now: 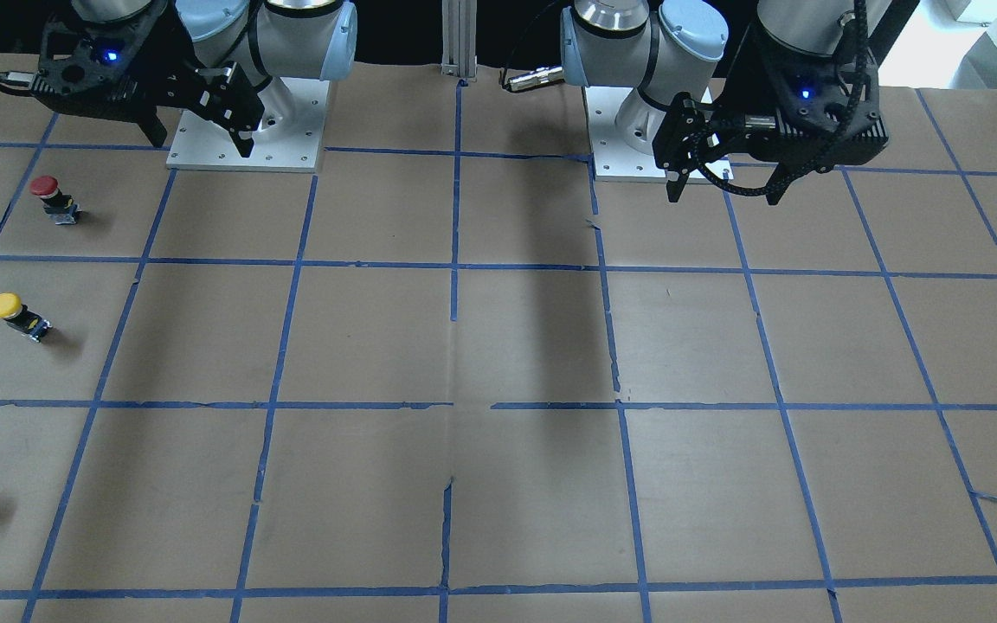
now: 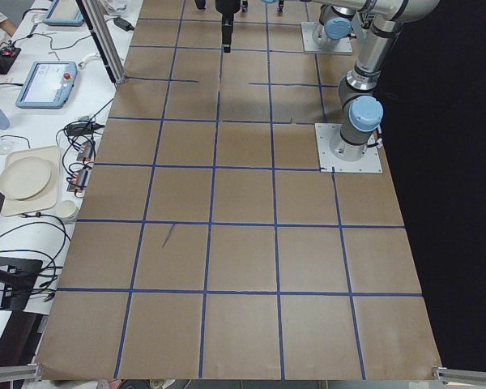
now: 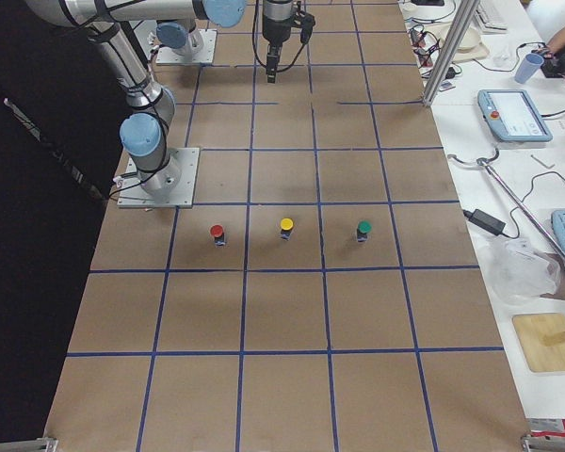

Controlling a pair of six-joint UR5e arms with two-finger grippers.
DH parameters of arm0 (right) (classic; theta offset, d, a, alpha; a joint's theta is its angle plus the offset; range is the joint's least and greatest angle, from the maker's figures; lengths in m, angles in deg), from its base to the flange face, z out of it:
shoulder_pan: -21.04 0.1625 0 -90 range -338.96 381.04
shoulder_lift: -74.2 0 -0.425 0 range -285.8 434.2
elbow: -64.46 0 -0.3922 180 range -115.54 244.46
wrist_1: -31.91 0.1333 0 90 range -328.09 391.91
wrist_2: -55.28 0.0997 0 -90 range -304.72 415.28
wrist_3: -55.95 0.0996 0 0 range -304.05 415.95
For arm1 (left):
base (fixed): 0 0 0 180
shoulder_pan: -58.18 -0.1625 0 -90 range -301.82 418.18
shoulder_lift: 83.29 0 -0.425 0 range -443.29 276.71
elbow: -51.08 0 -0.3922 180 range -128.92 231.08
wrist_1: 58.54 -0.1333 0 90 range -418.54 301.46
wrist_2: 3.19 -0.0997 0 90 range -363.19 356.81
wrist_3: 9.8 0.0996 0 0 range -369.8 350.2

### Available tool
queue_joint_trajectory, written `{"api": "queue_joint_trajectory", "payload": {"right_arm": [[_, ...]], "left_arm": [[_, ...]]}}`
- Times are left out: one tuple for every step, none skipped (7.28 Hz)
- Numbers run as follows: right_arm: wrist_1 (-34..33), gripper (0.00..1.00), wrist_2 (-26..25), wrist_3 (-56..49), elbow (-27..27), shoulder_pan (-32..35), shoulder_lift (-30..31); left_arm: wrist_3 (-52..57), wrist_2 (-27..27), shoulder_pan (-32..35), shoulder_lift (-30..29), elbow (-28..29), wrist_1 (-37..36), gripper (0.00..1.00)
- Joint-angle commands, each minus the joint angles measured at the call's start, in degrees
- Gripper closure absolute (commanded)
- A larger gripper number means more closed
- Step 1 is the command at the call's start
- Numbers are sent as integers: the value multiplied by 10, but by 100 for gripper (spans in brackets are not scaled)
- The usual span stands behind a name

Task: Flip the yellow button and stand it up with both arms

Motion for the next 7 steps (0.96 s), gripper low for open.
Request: {"api": "queue_joint_trajectory", "payload": {"right_arm": [[3,0,5,4,3,12,-10],[2,0,-16,11,3,25,-11],[-1,0,-31,11,4,29,-11],[-5,0,-32,10,4,29,-12],[-4,0,-32,10,4,29,-11],[-6,0,-32,10,4,29,-11],[-5,0,-32,10,4,29,-9]], "left_arm": [[0,0,1,-2,0,-1,0],[1,0,1,-3,0,-1,0],[0,0,1,-3,0,-1,0],[0,0,1,-3,0,-1,0],[0,0,1,-3,0,-1,0],[0,0,1,-3,0,-1,0],[0,0,1,-3,0,-1,0]]}}
